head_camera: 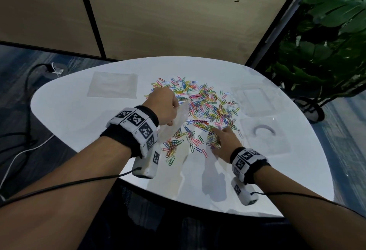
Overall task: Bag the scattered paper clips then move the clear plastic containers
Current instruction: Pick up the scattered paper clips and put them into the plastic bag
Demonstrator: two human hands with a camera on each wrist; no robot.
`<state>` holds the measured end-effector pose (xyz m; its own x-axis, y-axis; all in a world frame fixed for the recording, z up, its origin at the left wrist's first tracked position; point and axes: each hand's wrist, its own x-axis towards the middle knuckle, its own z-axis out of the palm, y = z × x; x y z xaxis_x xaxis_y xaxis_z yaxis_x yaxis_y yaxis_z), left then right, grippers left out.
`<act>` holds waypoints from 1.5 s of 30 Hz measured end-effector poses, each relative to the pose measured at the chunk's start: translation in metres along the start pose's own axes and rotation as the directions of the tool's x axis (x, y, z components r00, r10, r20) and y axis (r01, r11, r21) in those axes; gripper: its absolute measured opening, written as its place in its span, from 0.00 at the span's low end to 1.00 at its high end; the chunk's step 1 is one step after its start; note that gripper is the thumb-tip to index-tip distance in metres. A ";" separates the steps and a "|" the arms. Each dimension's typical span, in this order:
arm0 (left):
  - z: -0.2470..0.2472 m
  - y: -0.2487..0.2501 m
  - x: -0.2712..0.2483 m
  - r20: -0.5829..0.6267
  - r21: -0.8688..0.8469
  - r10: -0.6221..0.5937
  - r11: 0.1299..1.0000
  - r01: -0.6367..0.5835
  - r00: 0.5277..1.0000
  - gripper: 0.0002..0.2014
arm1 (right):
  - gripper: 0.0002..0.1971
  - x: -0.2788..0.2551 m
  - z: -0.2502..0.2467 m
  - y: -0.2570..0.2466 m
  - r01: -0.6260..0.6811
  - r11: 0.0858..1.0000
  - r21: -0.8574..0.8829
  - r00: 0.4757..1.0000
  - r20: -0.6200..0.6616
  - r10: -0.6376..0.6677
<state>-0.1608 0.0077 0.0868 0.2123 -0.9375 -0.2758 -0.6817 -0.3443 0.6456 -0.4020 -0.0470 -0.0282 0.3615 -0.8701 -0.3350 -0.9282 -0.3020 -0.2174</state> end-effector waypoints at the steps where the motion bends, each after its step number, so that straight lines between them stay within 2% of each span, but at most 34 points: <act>1: 0.000 -0.001 0.000 -0.003 0.005 0.006 1.000 -0.006 1.000 0.09 | 0.32 0.003 0.002 -0.004 0.028 0.999 -0.025 1.000 -0.013 -0.028; 6: -0.003 -0.003 0.000 -0.001 0.016 0.018 1.000 -0.018 1.000 0.09 | 0.10 0.016 0.000 -0.020 0.072 0.988 -0.138 0.994 -0.073 -0.082; 8: -0.004 -0.003 0.000 0.000 0.025 0.019 1.000 -0.019 1.000 0.09 | 0.08 0.019 -0.004 -0.020 0.048 0.991 -0.126 0.996 -0.072 -0.058; 11: -0.004 -0.003 0.000 -0.005 0.025 0.012 1.000 -0.012 1.000 0.09 | 0.07 0.020 -0.022 -0.018 -0.045 0.999 -0.020 0.998 -0.052 0.044; 14: -0.005 -0.002 0.000 0.002 0.019 0.005 1.000 -0.005 1.000 0.09 | 0.06 0.021 -0.045 -0.012 -0.168 0.956 0.242 0.983 -0.038 0.182; 16: -0.005 -0.001 0.001 0.006 0.018 0.003 1.000 -0.003 1.000 0.09 | 0.05 0.021 -0.061 -0.014 -0.205 0.833 0.513 0.973 0.019 0.228; 17: -0.005 -0.001 0.001 0.007 0.019 0.002 1.000 -0.002 1.000 0.09 | 0.05 0.019 -0.070 -0.019 -0.202 0.720 0.664 0.973 0.055 0.222; 19: -0.004 0.000 0.000 0.010 0.015 -0.002 1.000 0.001 1.000 0.09 | 0.06 0.013 -0.088 -0.036 -0.168 0.425 0.889 0.981 0.110 0.158; 21: -0.003 0.001 0.000 0.015 0.015 0.001 1.000 -0.001 1.000 0.09 | 0.09 0.006 -0.103 -0.055 -0.144 0.196 0.970 0.989 0.134 0.065; 23: -0.002 0.002 -0.001 0.008 0.014 0.009 1.000 -0.009 1.000 0.10 | 0.12 0.002 -0.110 -0.070 -0.142 0.065 0.988 0.990 0.143 -0.010; 26: -0.001 0.003 -0.001 -0.004 -0.004 0.021 1.000 -0.021 1.000 0.11 | 0.13 0.002 -0.108 -0.088 -0.190 -0.013 0.982 0.981 0.189 -0.053; 28: 0.000 0.003 -0.001 -0.002 -0.013 0.025 1.000 -0.025 1.000 0.11 | 0.09 0.003 -0.102 -0.097 -0.222 0.023 0.975 0.973 0.223 -0.055; 30: 0.001 0.003 0.000 -0.010 -0.040 0.021 0.999 -0.021 1.000 0.10 | 0.02 0.002 -0.095 -0.105 -0.221 0.149 0.964 0.974 0.227 -0.024; 32: 0.001 0.002 0.000 -0.028 -0.062 0.010 0.998 -0.012 1.000 0.10 | 0.05 0.003 -0.090 -0.111 -0.177 0.244 0.953 0.983 0.181 0.008; 35: 0.001 0.002 -0.001 -0.066 -0.091 0.006 0.996 -0.012 0.998 0.10 | 0.05 0.005 -0.081 -0.117 -0.158 0.290 0.944 0.987 0.162 0.011; 36: 0.000 0.002 -0.001 -0.073 -0.099 0.010 0.995 -0.017 0.997 0.10 | 0.06 0.005 -0.078 -0.119 -0.146 0.355 0.924 0.988 0.151 0.013; 38: 0.000 0.004 -0.002 -0.073 -0.101 0.024 0.994 -0.032 0.997 0.11 | 0.05 0.007 -0.071 -0.121 -0.088 0.573 0.815 0.996 0.091 0.023; 40: 0.000 0.004 -0.003 -0.072 -0.083 0.040 0.995 -0.046 0.997 0.11 | 0.01 0.007 -0.069 -0.124 -0.002 0.782 0.623 1.000 0.000 0.002; 41: 0.000 0.003 -0.004 -0.068 -0.073 0.048 0.996 -0.053 0.997 0.11 | 0.02 0.007 -0.069 -0.126 0.044 0.854 0.518 0.998 -0.050 -0.021; 43: -0.001 0.001 -0.003 -0.055 -0.068 0.051 0.996 -0.055 0.997 0.12 | 0.06 0.006 -0.070 -0.130 0.119 0.913 0.390 0.989 -0.128 -0.074; 45: -0.003 -0.001 -0.003 -0.062 -0.070 0.046 0.996 -0.050 0.997 0.12 | 0.08 0.005 -0.072 -0.133 0.149 0.913 0.380 0.984 -0.147 -0.100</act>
<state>-0.1584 0.0105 0.0885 0.2239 -0.9536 -0.2014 -0.6407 -0.2997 0.7069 -0.2826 -0.0394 0.0646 0.4355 -0.8834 -0.1731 -0.7596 -0.2575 -0.5972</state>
